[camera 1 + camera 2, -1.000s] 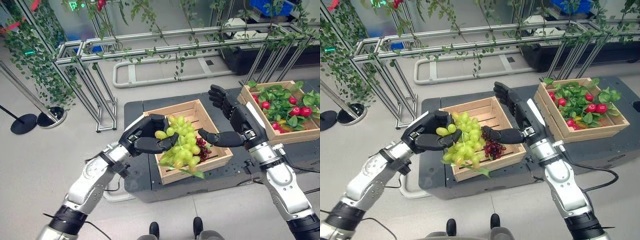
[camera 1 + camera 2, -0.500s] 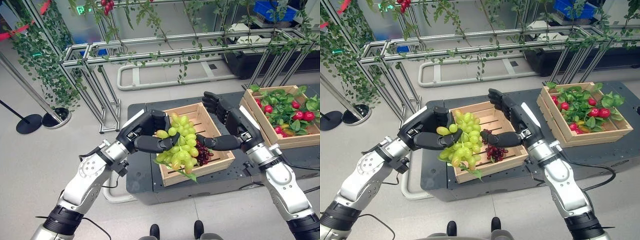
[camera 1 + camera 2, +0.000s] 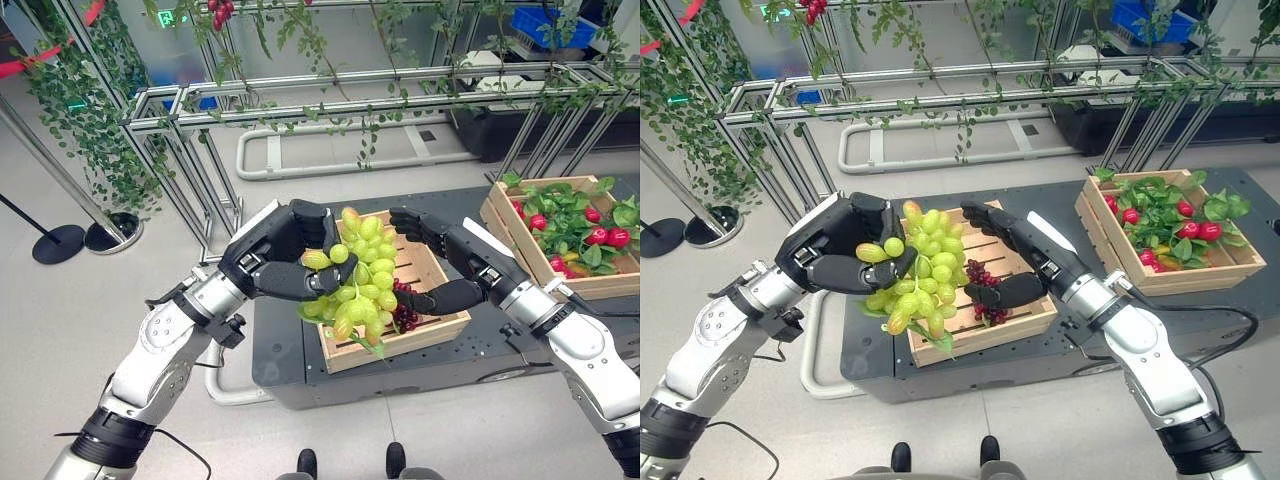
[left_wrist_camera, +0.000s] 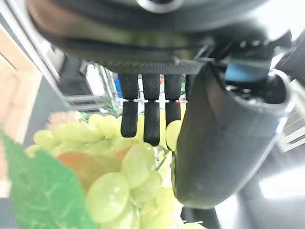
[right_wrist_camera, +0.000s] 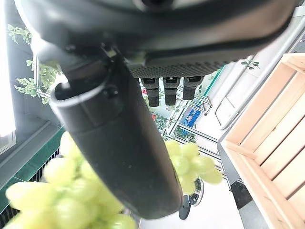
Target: Pick up the fruits from the basket on one side to the basket on the other side
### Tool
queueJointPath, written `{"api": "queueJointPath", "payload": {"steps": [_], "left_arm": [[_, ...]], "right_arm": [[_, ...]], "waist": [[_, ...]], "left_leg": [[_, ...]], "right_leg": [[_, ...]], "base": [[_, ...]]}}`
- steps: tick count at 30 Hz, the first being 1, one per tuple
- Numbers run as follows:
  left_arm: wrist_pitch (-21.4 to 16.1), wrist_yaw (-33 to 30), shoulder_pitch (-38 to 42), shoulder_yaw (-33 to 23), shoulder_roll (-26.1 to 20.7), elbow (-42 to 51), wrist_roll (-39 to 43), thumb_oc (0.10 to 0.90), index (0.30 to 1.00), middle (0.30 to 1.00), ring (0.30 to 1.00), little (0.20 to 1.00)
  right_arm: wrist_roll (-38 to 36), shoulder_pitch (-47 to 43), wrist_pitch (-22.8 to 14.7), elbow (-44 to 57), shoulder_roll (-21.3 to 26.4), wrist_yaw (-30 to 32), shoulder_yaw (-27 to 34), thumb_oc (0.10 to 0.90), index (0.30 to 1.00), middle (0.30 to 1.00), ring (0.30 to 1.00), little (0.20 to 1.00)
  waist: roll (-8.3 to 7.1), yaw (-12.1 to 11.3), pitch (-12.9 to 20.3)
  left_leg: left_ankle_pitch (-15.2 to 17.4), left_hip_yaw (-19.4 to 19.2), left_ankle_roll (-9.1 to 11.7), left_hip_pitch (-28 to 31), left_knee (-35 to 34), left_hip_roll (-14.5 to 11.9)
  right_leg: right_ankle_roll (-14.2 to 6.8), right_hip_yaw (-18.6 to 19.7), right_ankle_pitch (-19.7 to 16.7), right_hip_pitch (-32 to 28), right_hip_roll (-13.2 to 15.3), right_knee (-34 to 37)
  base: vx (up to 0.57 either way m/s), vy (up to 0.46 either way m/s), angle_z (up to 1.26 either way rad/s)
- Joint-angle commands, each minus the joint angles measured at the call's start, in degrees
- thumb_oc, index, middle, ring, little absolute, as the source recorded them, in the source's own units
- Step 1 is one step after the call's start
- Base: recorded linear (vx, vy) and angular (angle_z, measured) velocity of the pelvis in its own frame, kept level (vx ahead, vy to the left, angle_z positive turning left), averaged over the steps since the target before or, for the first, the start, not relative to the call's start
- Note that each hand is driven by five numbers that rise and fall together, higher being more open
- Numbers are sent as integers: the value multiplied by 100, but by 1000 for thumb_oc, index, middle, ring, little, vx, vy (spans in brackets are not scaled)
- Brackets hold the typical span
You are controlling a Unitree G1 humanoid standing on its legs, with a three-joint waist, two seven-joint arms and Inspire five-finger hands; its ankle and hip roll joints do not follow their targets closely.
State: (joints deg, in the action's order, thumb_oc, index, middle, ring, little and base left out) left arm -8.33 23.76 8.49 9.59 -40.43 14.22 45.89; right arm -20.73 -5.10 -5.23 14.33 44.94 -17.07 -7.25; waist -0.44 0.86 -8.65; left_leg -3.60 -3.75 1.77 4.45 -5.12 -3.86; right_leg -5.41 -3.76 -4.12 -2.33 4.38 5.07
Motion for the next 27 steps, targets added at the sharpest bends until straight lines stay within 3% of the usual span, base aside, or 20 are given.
{"api": "queueJointPath", "payload": {"steps": [1, 8, 13, 20, 27], "left_arm": [[-325, 246, 673, -256, 447, 487, 1125, 400, 300, 300, 300, 300], [463, 530, 572, 147, 917, 272, 1457, 400, 300, 300, 300, 300], [778, 592, 534, 315, 989, 212, 1423, 400, 300, 300, 300, 300], [884, 479, 508, 365, 1024, 200, 1452, 400, 300, 300, 300, 300], [732, 211, 401, 148, 1045, 231, 1371, 400, 300, 300, 300, 300]], "right_arm": [[-167, -459, -631, 147, -137, 77, 143, 800, 900, 900, 900, 900], [-19, -532, -885, 167, -405, 366, 129, 800, 900, 900, 900, 900], [119, -568, -1151, 195, -491, 596, 99, 800, 900, 900, 900, 900], [351, -672, -1453, 344, -544, 1186, 181, 800, 900, 900, 900, 900], [476, -541, -1465, 532, -542, 1232, 397, 800, 900, 900, 900, 900]], "waist": [[-101, -8, 869], [-106, 7, 880], [-101, 3, 877], [-90, -8, 867], [-85, 6, 879]], "left_leg": [[349, 166, 8, -63, 12, -110], [378, 163, -7, -64, 12, -109], [383, 152, -23, -63, 12, -115], [384, 156, -28, -69, 12, -119], [381, 122, -20, -89, 12, -139]], "right_leg": [[-139, -82, 66, -115, 317, -7], [-136, -39, 78, -105, 311, -7], [-136, 1, 70, -94, 301, -7], [-138, 26, 66, -93, 298, -7], [-134, 34, 78, -69, 289, -7]], "base": [[0, 0, 0], [0, 0, 0], [0, 0, 0], [0, 0, 0], [0, 0, 0]]}}
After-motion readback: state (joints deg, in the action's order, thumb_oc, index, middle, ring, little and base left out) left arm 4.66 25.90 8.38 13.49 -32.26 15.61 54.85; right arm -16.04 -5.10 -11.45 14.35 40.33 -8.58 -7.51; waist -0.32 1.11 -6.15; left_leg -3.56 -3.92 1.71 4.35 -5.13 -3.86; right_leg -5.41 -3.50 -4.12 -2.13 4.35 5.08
